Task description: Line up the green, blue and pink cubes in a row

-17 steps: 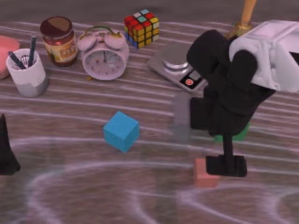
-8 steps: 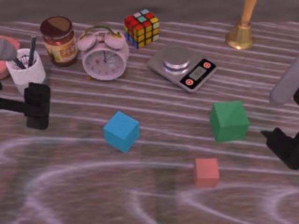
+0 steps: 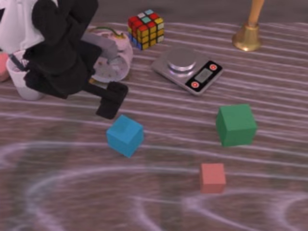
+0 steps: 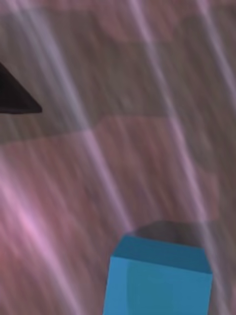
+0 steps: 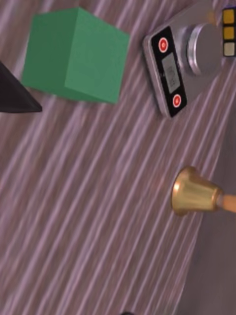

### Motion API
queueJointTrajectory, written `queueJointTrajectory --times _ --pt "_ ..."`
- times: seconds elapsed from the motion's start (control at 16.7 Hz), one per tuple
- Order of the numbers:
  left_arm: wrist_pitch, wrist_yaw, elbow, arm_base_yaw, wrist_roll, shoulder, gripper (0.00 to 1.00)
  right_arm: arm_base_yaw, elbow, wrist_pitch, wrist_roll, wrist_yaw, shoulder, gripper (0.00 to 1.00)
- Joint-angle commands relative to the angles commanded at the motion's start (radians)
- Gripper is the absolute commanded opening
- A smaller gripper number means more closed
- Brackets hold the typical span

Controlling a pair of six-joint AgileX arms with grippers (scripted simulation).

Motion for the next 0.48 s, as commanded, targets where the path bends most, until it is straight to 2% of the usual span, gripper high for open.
queueJointTrajectory --times 0.24,0.48 --pt "-0.139 0.0 0.233 -0.066 0.007 0.271 1.0 -0.07 -0.17 0.141 0.123 0.025 -0.234 1.0" --pt "-0.205 -0.002 0.354 -0.1 0.011 0.398 1.0 -0.105 -0.251 0.224 0.193 0.045 -0.361 1.0"
